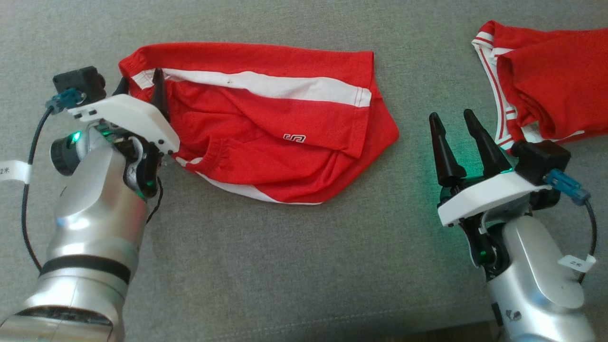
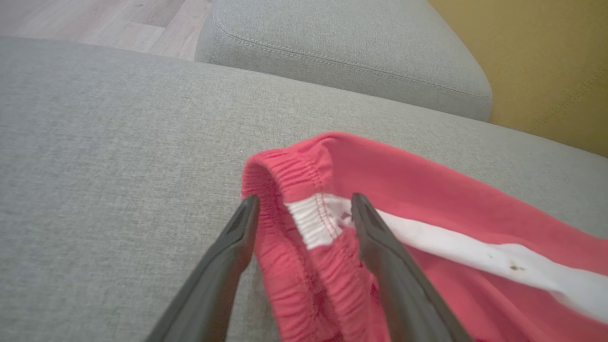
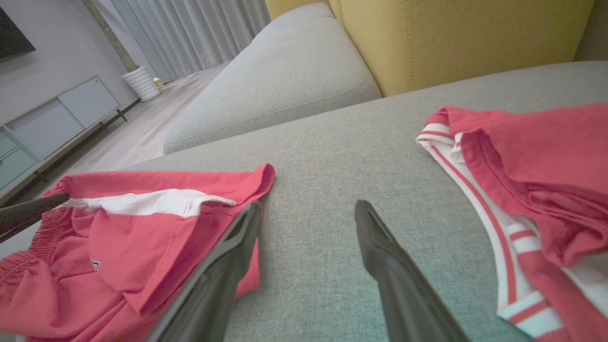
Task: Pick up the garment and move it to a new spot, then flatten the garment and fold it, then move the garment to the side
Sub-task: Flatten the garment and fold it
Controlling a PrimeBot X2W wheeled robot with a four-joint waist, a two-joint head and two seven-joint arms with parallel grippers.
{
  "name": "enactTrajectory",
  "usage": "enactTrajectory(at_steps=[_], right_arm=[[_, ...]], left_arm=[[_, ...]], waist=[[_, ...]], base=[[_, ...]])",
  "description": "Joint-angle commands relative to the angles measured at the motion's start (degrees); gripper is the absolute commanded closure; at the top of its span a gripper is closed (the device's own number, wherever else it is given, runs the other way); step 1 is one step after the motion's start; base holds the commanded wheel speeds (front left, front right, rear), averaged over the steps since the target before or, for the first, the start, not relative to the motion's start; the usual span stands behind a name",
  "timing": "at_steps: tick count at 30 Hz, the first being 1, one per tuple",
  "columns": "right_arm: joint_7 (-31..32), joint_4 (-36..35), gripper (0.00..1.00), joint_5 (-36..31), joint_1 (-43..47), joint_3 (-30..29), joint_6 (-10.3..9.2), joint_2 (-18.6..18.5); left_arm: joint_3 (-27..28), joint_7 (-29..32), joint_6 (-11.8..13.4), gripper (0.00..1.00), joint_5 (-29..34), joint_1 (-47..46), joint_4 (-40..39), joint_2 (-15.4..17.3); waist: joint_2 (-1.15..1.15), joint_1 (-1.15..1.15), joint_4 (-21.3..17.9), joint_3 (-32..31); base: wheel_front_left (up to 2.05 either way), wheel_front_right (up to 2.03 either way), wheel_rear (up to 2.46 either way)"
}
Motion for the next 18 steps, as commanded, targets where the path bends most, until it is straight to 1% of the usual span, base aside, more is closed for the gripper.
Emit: enactTrajectory(at_steps=[1, 7, 8, 9, 10, 11, 12, 18], right_arm=[[-0.6, -1.69, 0.0, -0.29, -1.14, 0.84, 0.19, 0.29], [-0.46, -1.82, 0.0, -0.53, -1.37, 0.82, 0.19, 0.23], [-0.44, -1.88, 0.0, -0.58, -1.42, 0.8, 0.19, 0.22], [-0.41, -1.93, 0.0, -0.62, -1.45, 0.77, 0.19, 0.21], [-0.39, -1.98, 0.0, -0.66, -1.47, 0.76, 0.19, 0.19], [-0.36, -2.04, 0.0, -0.69, -1.49, 0.75, 0.19, 0.19], [-0.33, -2.08, 0.0, -0.73, -1.52, 0.75, 0.19, 0.18], [-0.29, -2.18, 0.0, -0.87, -1.51, 0.71, 0.19, 0.28]], left_arm=[[0.89, -0.88, -0.48, 0.0, 0.35, -2.78, -0.57, 1.97], [0.6, -1.72, -1.45, 0.0, 0.07, -4.3, 2.27, 2.02], [0.52, -1.81, -1.69, 0.08, 0.02, -4.53, 2.66, 1.96], [0.4, -1.85, -2.0, 0.35, -0.03, -4.74, 3.05, 1.87], [0.3, -1.89, -2.39, 0.51, -0.12, -4.93, 3.39, 1.75], [0.27, -1.81, -2.84, 0.74, -0.33, -5.11, 3.75, 1.6], [0.22, -1.68, -3.29, 1.0, -0.51, -5.3, 4.12, 1.48], [-0.2, -2.59, -4.3, 1.0, -0.84, -6.02, 5.55, 0.97]], waist=[[0.0, 0.0, 0.06, 0.04], [0.0, 0.0, 0.15, 0.26], [0.0, 0.0, 0.15, 0.29], [0.0, 0.0, 0.17, 0.32], [0.0, 0.0, 0.18, 0.33], [0.0, 0.0, 0.19, 0.36], [0.0, 0.0, 0.2, 0.37], [0.0, 0.0, 0.39, 0.02]], base=[[0.0, 0.0, 0.0], [0.0, 0.0, 0.0], [0.0, 0.0, 0.0], [0.0, 0.0, 0.0], [0.0, 0.0, 0.0], [0.0, 0.0, 0.0], [0.0, 0.0, 0.0], [0.0, 0.0, 0.0]])
